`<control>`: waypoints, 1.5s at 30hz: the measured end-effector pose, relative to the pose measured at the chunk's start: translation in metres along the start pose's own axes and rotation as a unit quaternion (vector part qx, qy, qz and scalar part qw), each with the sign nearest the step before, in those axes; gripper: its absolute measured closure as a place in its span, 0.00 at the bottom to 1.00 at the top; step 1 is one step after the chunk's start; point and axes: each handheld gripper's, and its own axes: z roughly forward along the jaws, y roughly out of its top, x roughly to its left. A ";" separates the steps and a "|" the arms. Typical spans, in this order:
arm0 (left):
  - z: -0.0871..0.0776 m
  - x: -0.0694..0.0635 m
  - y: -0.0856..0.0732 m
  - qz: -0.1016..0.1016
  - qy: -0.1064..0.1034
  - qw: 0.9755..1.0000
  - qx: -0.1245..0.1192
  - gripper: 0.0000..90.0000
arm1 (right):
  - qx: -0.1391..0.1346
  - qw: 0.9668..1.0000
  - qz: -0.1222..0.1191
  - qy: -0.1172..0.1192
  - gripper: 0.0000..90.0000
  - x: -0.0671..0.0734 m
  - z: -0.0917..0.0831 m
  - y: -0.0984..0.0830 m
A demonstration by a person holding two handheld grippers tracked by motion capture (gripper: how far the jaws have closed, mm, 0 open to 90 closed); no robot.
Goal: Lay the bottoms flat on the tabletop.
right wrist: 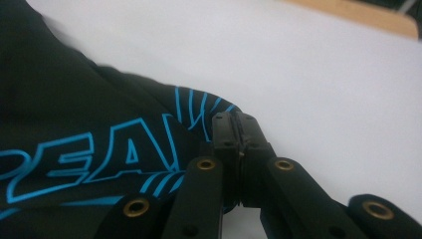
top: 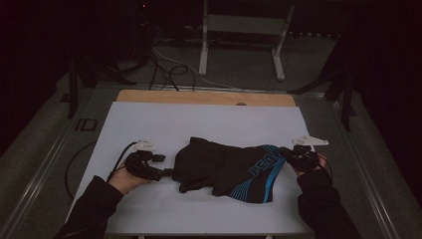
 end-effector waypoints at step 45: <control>-0.028 -0.039 -0.021 0.016 -0.046 0.997 0.058 1.00 | 0.019 0.998 -0.047 0.033 0.99 0.027 0.005 -0.011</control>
